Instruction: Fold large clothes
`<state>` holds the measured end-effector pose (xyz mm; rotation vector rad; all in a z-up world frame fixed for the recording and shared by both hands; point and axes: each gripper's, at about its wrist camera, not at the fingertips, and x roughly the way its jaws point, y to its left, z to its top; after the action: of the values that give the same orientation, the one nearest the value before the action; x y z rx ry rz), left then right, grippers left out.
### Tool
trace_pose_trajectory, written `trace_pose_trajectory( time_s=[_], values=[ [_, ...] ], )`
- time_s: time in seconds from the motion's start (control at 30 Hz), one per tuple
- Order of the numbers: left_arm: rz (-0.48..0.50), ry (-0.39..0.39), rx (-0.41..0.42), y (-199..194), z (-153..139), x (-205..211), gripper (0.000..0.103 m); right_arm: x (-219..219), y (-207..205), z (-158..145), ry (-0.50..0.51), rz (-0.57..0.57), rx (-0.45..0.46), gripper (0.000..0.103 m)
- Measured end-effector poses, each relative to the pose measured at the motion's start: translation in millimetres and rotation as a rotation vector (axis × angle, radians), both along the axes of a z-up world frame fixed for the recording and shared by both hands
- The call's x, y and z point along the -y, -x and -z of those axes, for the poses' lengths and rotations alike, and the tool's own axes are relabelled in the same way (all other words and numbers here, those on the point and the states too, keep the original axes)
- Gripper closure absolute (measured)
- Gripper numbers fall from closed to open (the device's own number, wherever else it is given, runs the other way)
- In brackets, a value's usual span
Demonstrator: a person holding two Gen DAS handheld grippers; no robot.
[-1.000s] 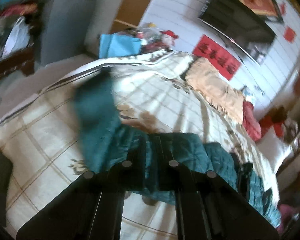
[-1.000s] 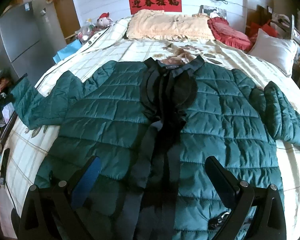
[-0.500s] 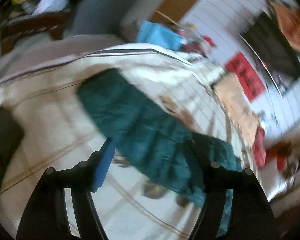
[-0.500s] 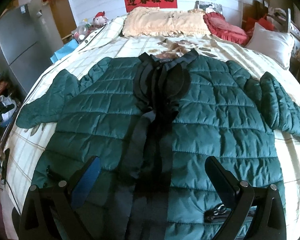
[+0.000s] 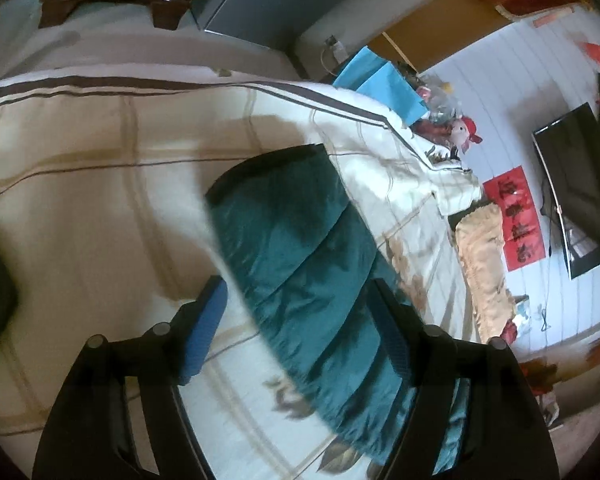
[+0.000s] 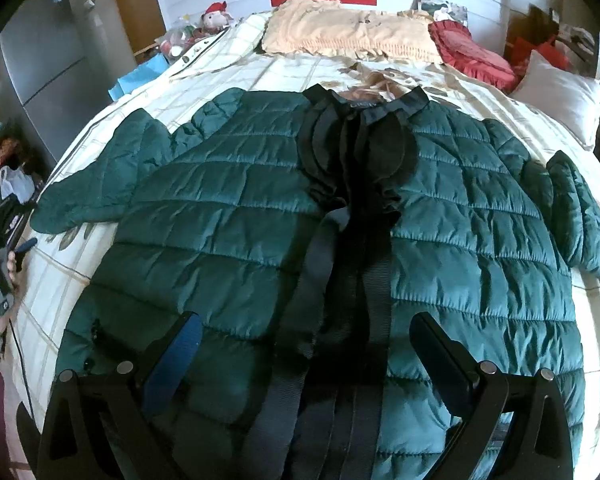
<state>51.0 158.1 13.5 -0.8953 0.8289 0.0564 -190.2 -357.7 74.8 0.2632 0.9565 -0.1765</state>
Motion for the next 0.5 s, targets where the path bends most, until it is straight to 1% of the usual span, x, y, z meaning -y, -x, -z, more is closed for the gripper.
trace_pose_trajectory(
  time_s=[0.07, 0.13, 0.2, 0.23, 0.27, 0.3, 0.33, 0.37, 0.4, 0.43, 0.47, 0.5],
  values=[
    [-0.020, -0.004, 0.010, -7.3, -1.3, 1.3, 0.014, 0.3, -1.0, 1.5, -0.003, 0.005, -0.006, 0.000],
    [-0.038, -0.016, 0.020, -13.4, -3.0, 3.8, 0.014, 0.1, -2.6, 3.9, -0.008, 0.006, -0.016, 0.000],
    [-0.008, 0.008, 0.015, -22.9, 0.7, 7.1, 0.014, 0.0, -3.8, 5.3, -0.007, 0.006, -0.022, 0.000],
    [-0.005, -0.010, 0.023, -24.6, -1.1, 8.3, 0.014, -0.2, -3.8, 5.4, -0.006, 0.006, -0.024, 0.000],
    [0.006, -0.021, 0.027, -26.7, -1.9, 9.5, 0.024, -0.5, -3.9, 5.1, -0.005, 0.005, -0.024, 0.000],
    [0.015, -0.025, 0.023, -28.2, -1.6, 10.2, 0.047, -0.5, -3.9, 5.0, -0.005, 0.005, -0.023, 0.000],
    [0.018, -0.023, 0.014, -28.7, -0.3, 9.3, 0.059, -0.6, -3.6, 4.7, -0.004, 0.005, -0.022, 0.000],
    [0.018, -0.004, 0.007, -28.9, 1.9, 7.7, 0.078, -0.5, -3.1, 4.2, -0.003, 0.005, -0.021, 0.000],
    [0.020, 0.024, 0.006, -27.2, 3.9, 5.4, 0.085, 0.0, -2.7, 3.8, -0.004, 0.006, -0.019, 0.000],
    [0.021, 0.044, 0.012, -23.9, 4.2, 3.3, 0.086, 0.0, -1.9, 3.5, -0.004, 0.006, -0.018, 0.000],
    [0.025, 0.045, 0.023, -20.2, 2.0, 2.4, 0.090, 0.5, -1.3, 3.3, -0.004, 0.007, -0.017, 0.000],
    [0.041, 0.035, 0.039, -17.1, -2.3, 2.5, 0.091, 1.0, -0.6, 3.0, -0.005, 0.007, -0.017, 0.000]
  ],
)
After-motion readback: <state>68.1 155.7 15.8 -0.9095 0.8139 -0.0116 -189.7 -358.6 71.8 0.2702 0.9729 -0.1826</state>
